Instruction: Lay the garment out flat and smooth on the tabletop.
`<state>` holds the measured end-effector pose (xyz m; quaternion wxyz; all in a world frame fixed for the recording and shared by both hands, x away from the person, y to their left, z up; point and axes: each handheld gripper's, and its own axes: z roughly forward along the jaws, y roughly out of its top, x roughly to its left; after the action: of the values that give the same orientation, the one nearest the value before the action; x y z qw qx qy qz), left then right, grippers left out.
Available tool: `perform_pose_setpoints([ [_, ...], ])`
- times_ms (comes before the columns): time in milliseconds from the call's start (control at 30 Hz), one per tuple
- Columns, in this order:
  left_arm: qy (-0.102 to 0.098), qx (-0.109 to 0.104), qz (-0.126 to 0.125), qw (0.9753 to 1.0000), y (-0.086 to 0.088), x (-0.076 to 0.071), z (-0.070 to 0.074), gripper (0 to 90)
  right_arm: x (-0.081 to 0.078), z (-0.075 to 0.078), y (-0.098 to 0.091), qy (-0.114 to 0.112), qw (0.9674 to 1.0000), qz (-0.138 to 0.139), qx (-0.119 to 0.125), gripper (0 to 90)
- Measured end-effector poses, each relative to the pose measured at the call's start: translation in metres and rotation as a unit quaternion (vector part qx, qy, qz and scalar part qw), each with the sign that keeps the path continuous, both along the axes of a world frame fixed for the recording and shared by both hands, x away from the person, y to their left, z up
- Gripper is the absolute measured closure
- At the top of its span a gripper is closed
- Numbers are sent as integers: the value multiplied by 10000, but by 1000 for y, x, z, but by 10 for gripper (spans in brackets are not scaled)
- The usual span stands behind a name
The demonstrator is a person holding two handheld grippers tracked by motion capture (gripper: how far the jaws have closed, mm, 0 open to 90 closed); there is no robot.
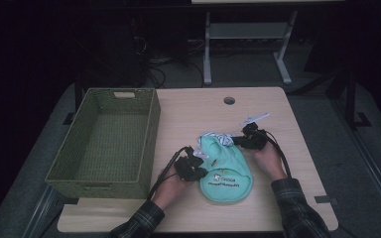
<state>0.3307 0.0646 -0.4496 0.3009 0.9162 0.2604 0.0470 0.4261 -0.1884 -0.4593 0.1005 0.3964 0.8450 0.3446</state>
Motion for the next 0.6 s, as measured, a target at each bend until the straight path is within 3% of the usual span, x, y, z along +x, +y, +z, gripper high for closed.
perform_pose_setpoints([
  [233,-36,105,-31,9999,2,-5,3,872,1,5,-11,-173,9997,-100,-101,890],
  [333,-46,170,-79,9998,3,-8,4,873,4,2,-18,-141,9996,-222,-137,891],
  [533,-69,116,-111,9998,0,-11,3,867,9,-7,-24,-98,9992,-351,-160,890],
  [600,-112,60,-107,9999,0,-11,3,814,9,-6,-24,-157,9992,-336,-147,858],
])
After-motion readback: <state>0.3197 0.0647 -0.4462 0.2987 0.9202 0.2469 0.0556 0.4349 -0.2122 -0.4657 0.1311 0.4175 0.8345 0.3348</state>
